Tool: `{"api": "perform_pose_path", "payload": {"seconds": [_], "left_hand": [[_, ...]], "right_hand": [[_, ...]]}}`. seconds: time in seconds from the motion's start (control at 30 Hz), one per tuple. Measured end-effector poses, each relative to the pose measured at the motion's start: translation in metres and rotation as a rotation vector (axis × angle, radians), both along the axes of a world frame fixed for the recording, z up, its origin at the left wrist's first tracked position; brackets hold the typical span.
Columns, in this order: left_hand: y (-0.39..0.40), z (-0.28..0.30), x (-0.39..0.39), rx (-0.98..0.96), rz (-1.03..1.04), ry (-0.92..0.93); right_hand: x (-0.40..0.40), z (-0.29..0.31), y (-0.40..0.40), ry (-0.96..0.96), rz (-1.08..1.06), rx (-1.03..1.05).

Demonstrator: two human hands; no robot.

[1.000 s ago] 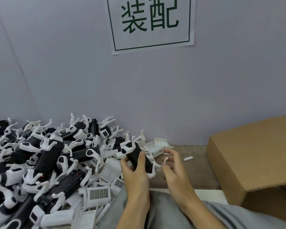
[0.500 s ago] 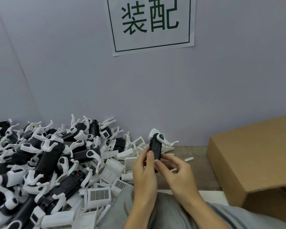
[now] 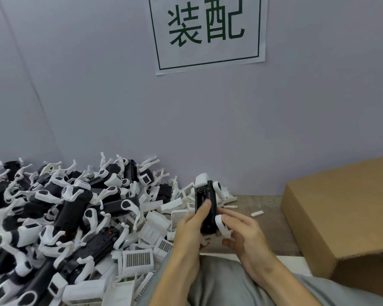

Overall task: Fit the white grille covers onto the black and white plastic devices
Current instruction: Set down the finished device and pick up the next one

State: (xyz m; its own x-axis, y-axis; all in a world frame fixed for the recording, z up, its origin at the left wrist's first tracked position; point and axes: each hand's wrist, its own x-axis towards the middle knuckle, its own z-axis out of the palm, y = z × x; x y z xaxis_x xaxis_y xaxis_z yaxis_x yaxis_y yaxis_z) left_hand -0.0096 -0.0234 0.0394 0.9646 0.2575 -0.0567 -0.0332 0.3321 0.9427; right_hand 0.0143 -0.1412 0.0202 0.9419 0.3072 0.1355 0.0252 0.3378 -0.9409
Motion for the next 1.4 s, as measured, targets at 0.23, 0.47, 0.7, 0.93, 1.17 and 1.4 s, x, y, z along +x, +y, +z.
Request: {"api": "perform_pose_path", "payload": {"seconds": [0.23,0.47,0.7,0.93,1.17,1.4], "left_hand": [[0.015,0.001,0.005,-0.135,0.362,-0.076],[0.036,-0.001,0.008,-0.146,0.658,-0.153],[0.025,-0.006,0.010,-0.036,0.510,-0.145],[0.017,-0.007,0.010,0.082,0.470,-0.165],[0.011,-0.007,0.006,0.137,0.331,-0.157],[0.009,-0.008,0.004,0.285,0.283,-0.108]], "right_hand": [[-0.001,-0.004,0.009,-0.130,-0.158,-0.352],[-0.004,-0.019,0.021,-0.580,0.241,-1.100],[-0.004,-0.011,0.022,-0.577,0.276,-1.058],[-0.006,-0.007,0.020,-0.366,0.117,-0.662],[0.009,-0.012,0.010,-0.102,-0.313,-0.402],[0.022,-0.005,-0.013,-0.040,-0.518,-0.233]]}}
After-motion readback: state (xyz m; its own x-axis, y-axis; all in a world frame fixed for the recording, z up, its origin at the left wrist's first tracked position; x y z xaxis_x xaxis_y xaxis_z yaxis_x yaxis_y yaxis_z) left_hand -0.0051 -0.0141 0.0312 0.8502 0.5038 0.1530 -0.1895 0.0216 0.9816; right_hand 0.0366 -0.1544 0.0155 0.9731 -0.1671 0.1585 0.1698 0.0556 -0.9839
